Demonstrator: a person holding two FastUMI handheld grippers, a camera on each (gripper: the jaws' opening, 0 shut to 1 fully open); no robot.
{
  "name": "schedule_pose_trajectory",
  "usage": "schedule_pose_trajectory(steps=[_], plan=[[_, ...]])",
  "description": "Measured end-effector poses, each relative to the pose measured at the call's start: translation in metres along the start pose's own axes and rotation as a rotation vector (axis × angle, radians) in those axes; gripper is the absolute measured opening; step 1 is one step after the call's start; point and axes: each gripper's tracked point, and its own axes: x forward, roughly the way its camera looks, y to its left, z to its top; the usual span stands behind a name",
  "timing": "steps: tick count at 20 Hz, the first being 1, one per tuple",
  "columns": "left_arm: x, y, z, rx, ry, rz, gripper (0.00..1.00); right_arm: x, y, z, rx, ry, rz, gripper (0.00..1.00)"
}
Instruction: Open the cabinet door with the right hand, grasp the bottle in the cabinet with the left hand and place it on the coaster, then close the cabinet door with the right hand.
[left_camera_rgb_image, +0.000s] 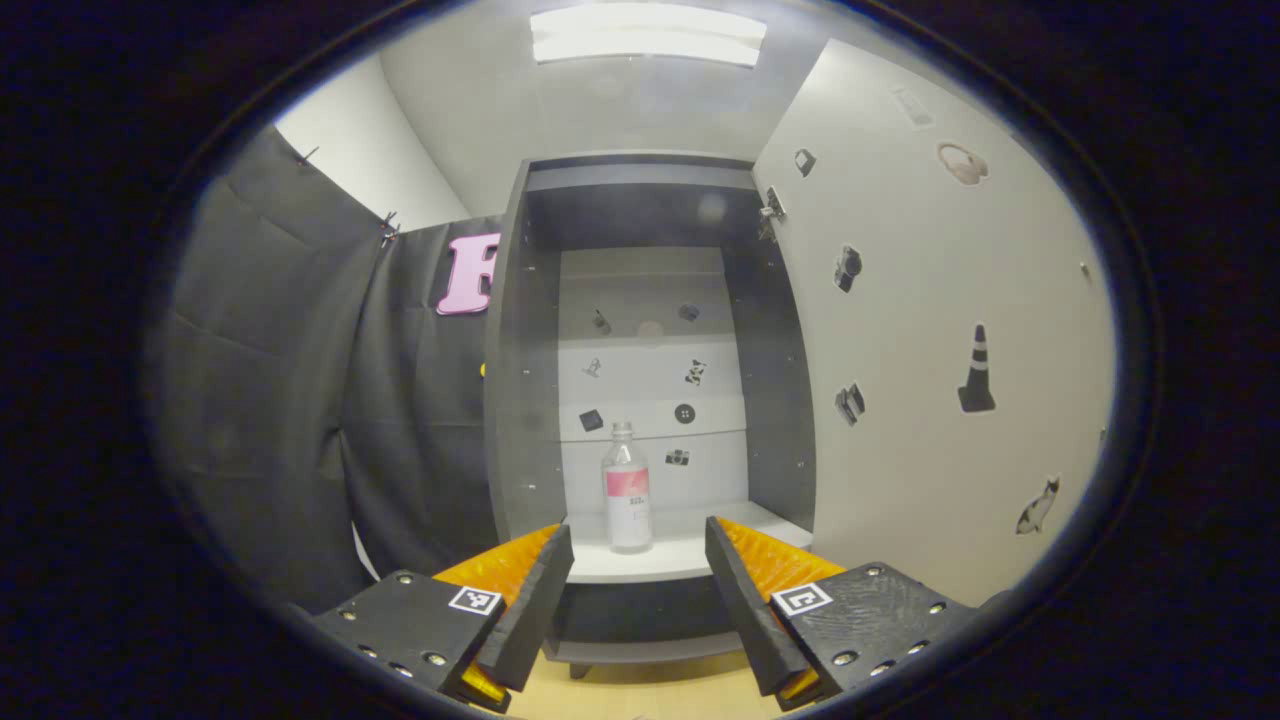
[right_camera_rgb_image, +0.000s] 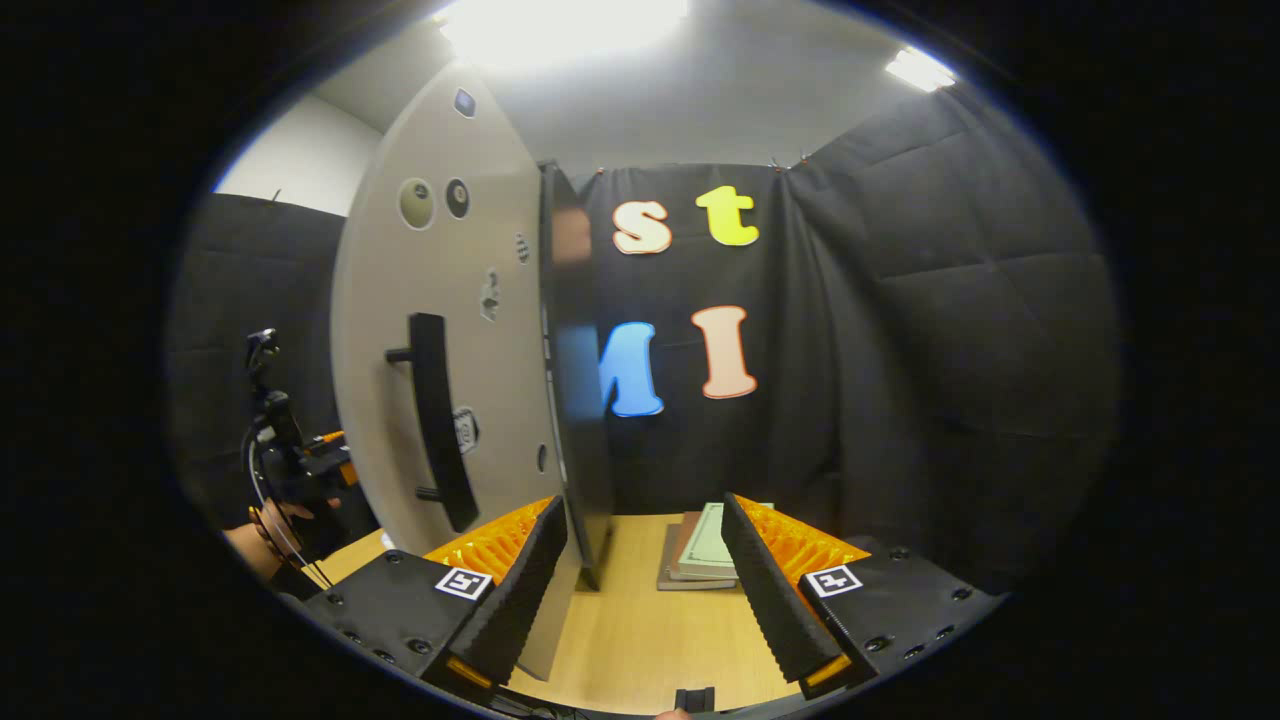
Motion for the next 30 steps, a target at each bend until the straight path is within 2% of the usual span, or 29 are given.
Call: schedule_pose_trajectory(steps=[1,5,6,15,21,23,28,29,30], plan=[[0.008,-0.002,0.001,-0.007,-0.003,-0.014,0.81,0.001,-0.008,-0.001,0.009,0.0,-0.039,0.98],[0.029,-0.006,-0.003,-0.052,0.017,-0.047,0.84,0.008,-0.032,-0.005,0.021,-0.003,-0.171,0.98],[0.032,-0.009,-0.005,-0.072,0.029,-0.06,0.81,0.01,-0.035,-0.006,0.029,-0.005,-0.201,0.98],[0.063,-0.005,-0.029,-0.067,0.092,-0.099,0.83,0.012,-0.05,-0.035,0.13,0.041,-0.388,0.98],[0.071,0.0,-0.041,-0.065,0.125,-0.081,0.83,0.014,-0.045,-0.054,0.149,0.085,-0.444,0.98],[0.073,-0.005,-0.047,-0.082,0.147,-0.103,0.81,0.014,-0.044,-0.056,0.153,0.093,-0.454,0.98],[0.075,-0.005,-0.05,-0.043,0.163,-0.122,0.83,0.017,-0.044,-0.059,0.173,0.089,-0.458,0.98],[0.075,-0.004,-0.05,-0.043,0.163,-0.12,0.81,0.018,-0.044,-0.059,0.174,0.088,-0.454,0.98],[0.076,-0.003,-0.051,-0.044,0.167,-0.113,0.73,0.019,-0.044,-0.059,0.173,0.089,-0.452,0.98]])
